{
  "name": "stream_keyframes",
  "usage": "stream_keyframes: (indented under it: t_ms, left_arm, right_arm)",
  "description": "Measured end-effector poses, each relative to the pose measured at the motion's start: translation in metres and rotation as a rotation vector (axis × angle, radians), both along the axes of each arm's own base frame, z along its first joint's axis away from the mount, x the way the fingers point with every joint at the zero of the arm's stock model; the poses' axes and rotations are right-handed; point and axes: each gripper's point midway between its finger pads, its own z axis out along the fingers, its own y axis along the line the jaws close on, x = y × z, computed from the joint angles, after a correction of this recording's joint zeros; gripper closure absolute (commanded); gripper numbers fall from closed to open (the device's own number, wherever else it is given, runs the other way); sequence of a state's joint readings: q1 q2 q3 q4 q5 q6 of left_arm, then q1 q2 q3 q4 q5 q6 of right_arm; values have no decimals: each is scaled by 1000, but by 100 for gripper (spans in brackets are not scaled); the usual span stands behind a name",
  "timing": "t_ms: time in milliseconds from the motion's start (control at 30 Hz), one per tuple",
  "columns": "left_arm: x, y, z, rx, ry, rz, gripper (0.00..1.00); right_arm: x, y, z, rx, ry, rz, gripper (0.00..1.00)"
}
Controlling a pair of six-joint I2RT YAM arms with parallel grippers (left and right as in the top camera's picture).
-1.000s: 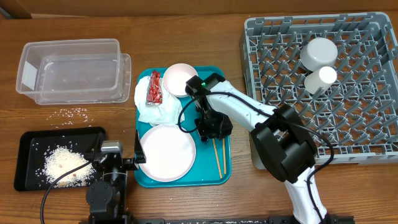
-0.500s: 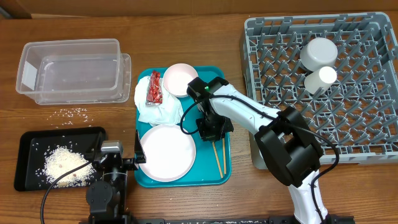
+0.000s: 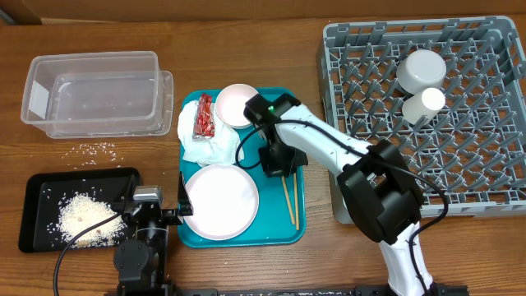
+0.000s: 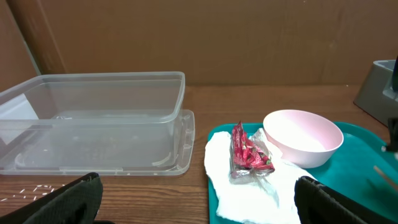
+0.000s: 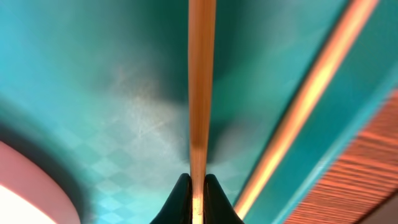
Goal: Sort waste into correct bins and load items into the dishwasher
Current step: 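Carry the chopstick to the rack's upper left and set it in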
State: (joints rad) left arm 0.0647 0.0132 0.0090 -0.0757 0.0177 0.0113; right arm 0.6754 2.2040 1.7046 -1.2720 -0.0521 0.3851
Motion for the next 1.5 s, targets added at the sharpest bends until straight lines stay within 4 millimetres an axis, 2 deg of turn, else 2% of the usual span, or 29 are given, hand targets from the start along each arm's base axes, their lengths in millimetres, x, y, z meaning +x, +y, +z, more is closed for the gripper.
stream_keyframes:
  t_ms: [233,367,533,633,733,767,900,1033,1267,1300,1333,1400,1433,1500]
  left_arm:
    - [0,0,0,0,0,0,0]
    - [0,0,0,0,0,0,0]
    - [0,0,0,0,0,0,0]
    - [0,0,0,0,0,0,0]
    - [0,0,0,0,0,0,0]
    - [0,0,0,0,0,0,0]
    - [0,0,0,0,0,0,0]
    - [0,0,0,0,0,0,0]
    - [0,0,0,0,0,0,0]
    - [0,0,0,0,0,0,0]
    - [0,0,0,0,0,0,0]
    - [0,0,0,0,0,0,0]
    - [0,0,0,0,0,1,0]
    - [0,0,0,0,0,0,0]
  right_arm:
    - [35,-31,21,-11,-63,-87,96]
    - [66,-59,45,17,-126,-158,96]
    - [114,-104,105,108,-275,-226,96]
    - [130,-126,140,153,-367,-245,96]
    - [138,-153,170,172,-444,-242,96]
    - [140,-167,179,171,-470,-234,96]
    - [153,-183,182,167,-521,-186,96]
    - [165,-178,179,193,-566,-144,96]
    - [170,-171,152,221,-563,-117,95]
    - [169,-171,148,222,-556,-115,92]
    - [168,-171,144,222,-548,-114,85]
    - [164,-170,137,228,-529,-116,64]
    - [163,-168,136,235,-523,-116,59]
    - [163,-166,136,251,-522,-110,57]
